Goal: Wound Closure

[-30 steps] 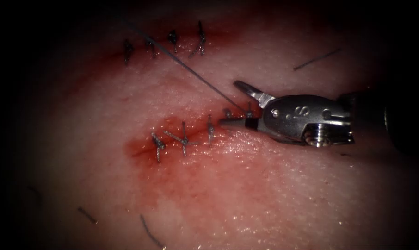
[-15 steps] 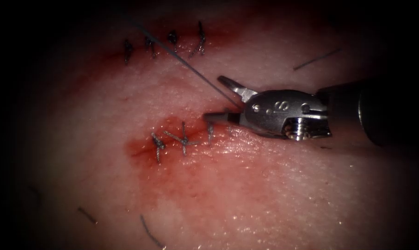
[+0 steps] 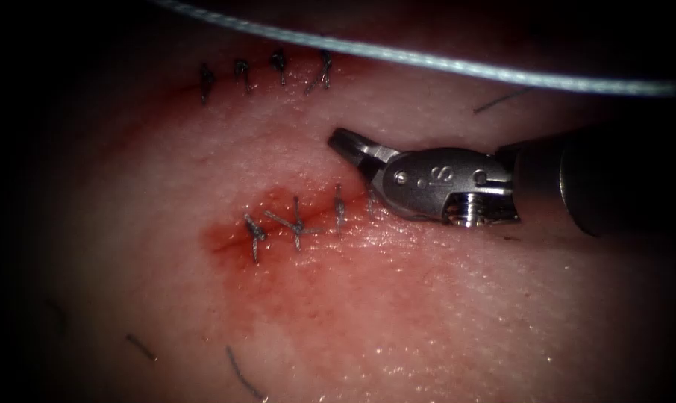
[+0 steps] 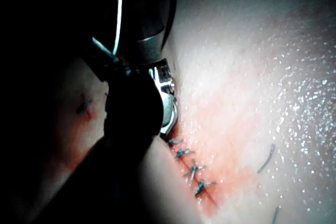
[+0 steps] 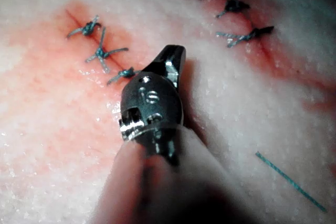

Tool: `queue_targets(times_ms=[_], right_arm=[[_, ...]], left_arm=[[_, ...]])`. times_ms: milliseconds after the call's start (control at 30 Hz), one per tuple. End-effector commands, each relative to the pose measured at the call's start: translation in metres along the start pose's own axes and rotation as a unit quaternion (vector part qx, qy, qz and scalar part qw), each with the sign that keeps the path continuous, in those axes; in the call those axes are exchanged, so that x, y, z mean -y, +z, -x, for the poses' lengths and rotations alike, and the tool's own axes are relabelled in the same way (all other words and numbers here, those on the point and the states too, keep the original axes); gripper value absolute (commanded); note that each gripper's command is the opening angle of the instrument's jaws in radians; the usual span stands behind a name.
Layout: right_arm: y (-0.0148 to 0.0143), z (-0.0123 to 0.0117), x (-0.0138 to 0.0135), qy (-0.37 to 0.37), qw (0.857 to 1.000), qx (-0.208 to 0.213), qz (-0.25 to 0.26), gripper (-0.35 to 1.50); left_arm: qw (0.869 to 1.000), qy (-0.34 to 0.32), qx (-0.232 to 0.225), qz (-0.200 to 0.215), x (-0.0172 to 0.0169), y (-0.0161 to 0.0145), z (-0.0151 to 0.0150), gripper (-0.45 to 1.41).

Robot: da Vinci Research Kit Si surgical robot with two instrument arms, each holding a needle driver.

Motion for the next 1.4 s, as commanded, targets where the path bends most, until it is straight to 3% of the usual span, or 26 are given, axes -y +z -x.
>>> queue_targets(times_ms=[33,67,133,167,200,300,367,500,600,700,900,1100,1167,1233,1300,1400], right_arm=[[0.0004,0.0001,0.0005,0.001,1.0,0.0,0.0,-0.35],[0.0004,0.0,0.0004,0.002,1.0,-0.002,0.0,-0.15],[0.0002,-0.0002,0.0001,0.018,1.0,-0.004,-0.001,0.84],[0.0,-0.0003,-0.0001,0.033,0.999,-0.003,-0.004,1.16],[-0.0006,-0.0003,-0.0004,0.04,0.999,-0.005,-0.007,1.23],[-0.0031,-0.0003,-0.0017,0.042,0.999,-0.015,-0.02,1.23],[-0.0051,-0.0002,-0.0031,0.042,0.998,-0.016,-0.034,1.08],[-0.0104,0.0004,-0.0092,0.043,0.999,-0.02,-0.018,1.06],[-0.0123,0.0006,-0.0127,0.046,0.998,-0.031,0.0,1.18],[-0.0133,0.0008,-0.0148,0.052,0.998,-0.035,0.021,1.25],[-0.0135,0.0007,-0.0149,0.052,0.998,-0.031,0.03,1.21],[-0.0131,0.0001,-0.0136,0.053,0.998,-0.028,0.028,1.11],[-0.0132,-0.0001,-0.0132,0.053,0.998,-0.011,0.035,0.95],[-0.0134,-0.0004,-0.0127,0.044,0.998,0.006,0.044,0.85],[-0.0134,-0.0007,-0.0125,0.004,0.999,0.01,0.048,0.85],[-0.0133,-0.001,-0.0122,-0.055,0.998,0.006,0.039,0.85]], left_arm=[[1.0,0.0,-0.002,0.0,-0.0006,0.0003,0.0003,-0.45],[1.0,0.001,-0.003,0.002,-0.0009,0.0002,0.0001,-0.45],[1.0,0.004,-0.006,0.009,-0.0015,-0.0003,-0.0002,-0.45],[1.0,0.006,-0.006,0.013,-0.0019,-0.0005,-0.0002,-0.45],[1.0,0.009,-0.007,0.019,-0.0027,-0.0009,-0.0003,-0.45],[0.999,0.008,-0.008,0.033,-0.005,-0.002,0.0001,-0.45],[0.999,-0.003,-0.01,0.038,-0.0066,-0.0025,0.0005,-0.45],[0.996,-0.011,0.002,0.085,-0.0117,-0.0035,0.0033,-0.45],[0.992,-0.009,0.031,0.126,-0.0151,-0.0036,0.006,-0.45],[0.989,-0.014,0.046,0.137,-0.0182,-0.0033,0.009,-0.45],[0.989,-0.022,0.063,0.131,-0.0231,-0.0015,0.0145,-0.45],[0.989,-0.034,0.07,0.128,-0.0243,0.0,0.0189,-0.45],[0.987,-0.057,0.076,0.131,-0.0245,0.0003,0.0205,0.36],[0.982,-0.101,0.085,0.133,-0.0246,0.0003,0.0218,0.89],[0.978,-0.132,0.091,0.131,-0.0247,0.0002,0.0225,1.1],[0.973,-0.162,0.095,0.136,-0.0243,-0.0003,0.0232,1.21]])
